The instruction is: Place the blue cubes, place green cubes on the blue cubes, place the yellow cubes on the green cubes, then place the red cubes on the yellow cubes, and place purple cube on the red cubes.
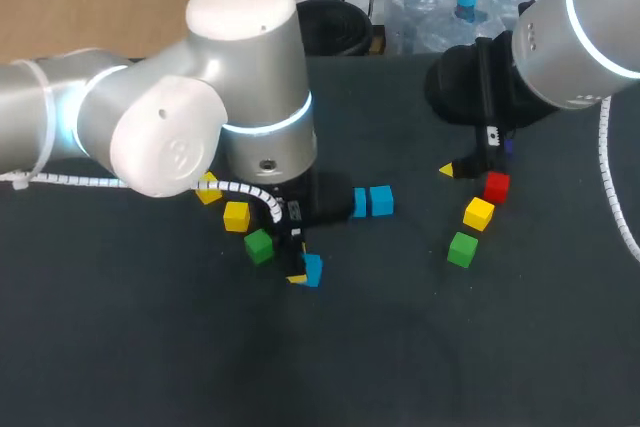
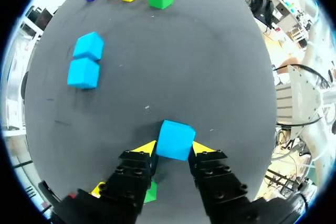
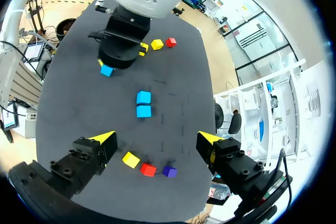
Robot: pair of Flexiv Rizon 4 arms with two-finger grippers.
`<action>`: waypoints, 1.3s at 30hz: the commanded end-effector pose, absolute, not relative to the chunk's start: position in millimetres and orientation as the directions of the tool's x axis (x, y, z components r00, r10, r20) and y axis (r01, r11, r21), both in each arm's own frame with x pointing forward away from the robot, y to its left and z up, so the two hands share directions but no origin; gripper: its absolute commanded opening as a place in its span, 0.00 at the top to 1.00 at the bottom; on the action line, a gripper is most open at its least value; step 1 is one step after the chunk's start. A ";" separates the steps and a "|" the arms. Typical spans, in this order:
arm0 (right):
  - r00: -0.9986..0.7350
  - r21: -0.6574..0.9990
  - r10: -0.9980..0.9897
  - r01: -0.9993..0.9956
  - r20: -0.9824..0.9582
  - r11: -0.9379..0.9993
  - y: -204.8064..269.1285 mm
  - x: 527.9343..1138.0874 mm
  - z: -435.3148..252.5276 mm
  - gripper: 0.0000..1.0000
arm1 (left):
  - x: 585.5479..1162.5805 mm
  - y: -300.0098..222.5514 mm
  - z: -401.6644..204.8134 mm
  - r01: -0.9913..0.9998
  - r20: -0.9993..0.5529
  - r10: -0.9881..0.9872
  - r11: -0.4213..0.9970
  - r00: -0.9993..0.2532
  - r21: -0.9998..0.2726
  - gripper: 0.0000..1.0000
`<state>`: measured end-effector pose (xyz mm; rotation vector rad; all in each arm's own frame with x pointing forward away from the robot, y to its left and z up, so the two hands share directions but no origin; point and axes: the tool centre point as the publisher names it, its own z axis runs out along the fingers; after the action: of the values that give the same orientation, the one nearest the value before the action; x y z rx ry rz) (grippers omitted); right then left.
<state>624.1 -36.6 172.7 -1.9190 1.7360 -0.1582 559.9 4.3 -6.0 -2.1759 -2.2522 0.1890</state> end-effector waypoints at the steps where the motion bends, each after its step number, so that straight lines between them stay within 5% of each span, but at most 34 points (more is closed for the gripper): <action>1: 0.160 -0.468 -0.951 -0.884 -0.266 -0.018 -36.5 623.0 171.5 0.00 | 570.5 8.1 -14.9 0.994 -0.061 0.996 0.055 -0.061 -0.089 1.00; 12: 0.160 -0.468 -0.951 -0.884 -0.266 -0.018 -36.5 623.0 171.5 0.00 | 609.8 8.3 -10.8 0.975 -0.051 0.976 0.208 -0.213 -0.077 1.00; 39: 0.160 -0.468 -0.951 -0.884 -0.266 -0.018 -36.5 623.0 171.5 0.00 | 652.2 -11.3 8.9 0.988 -0.030 0.989 0.145 -0.146 -0.045 1.00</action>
<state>624.1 -36.6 172.7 -1.9190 1.7361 -0.1582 647.9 -4.8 10.7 -2.0553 -2.3854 0.0931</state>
